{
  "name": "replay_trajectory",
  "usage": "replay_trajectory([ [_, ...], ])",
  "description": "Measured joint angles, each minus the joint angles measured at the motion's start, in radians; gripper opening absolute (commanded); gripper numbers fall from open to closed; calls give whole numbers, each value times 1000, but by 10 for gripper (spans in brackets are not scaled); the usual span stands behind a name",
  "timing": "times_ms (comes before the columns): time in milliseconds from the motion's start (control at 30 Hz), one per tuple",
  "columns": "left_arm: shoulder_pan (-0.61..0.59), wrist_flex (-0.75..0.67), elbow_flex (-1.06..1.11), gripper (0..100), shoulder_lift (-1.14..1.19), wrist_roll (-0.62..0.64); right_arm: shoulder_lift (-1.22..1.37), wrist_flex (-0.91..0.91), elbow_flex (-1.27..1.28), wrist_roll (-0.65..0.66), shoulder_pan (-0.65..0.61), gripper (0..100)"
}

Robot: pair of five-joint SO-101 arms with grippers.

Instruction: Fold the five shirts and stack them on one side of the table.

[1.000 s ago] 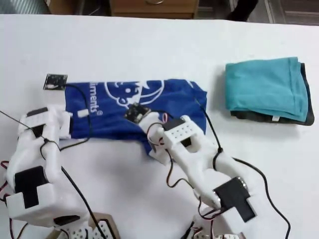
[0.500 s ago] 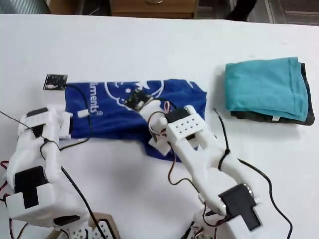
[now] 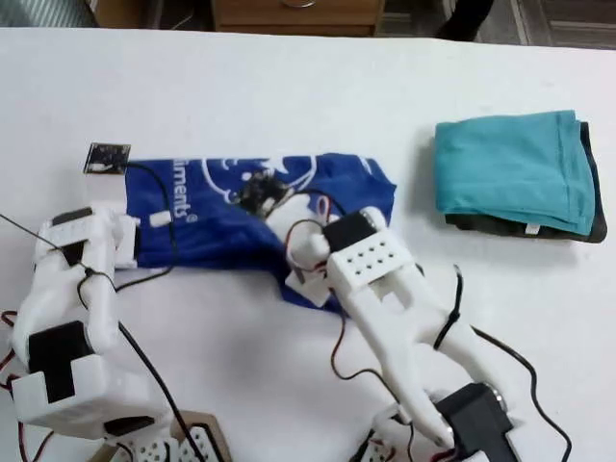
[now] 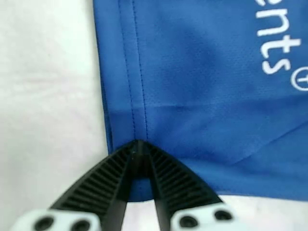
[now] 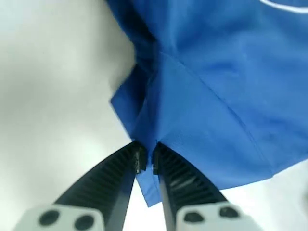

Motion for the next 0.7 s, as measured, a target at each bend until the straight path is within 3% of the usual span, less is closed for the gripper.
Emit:
replay_trajectory([
  [167, 0, 0, 0, 26, 0, 0, -3, -14, 52, 2, -58, 36],
  [433, 0, 0, 0, 26, 0, 0, -3, -15, 87, 2, -74, 267],
  [600, 0, 0, 0, 26, 0, 0, -9, -15, 87, 2, -55, 259],
  [700, 0, 0, 0, 26, 0, 0, -9, -15, 81, 2, -6, 155],
])
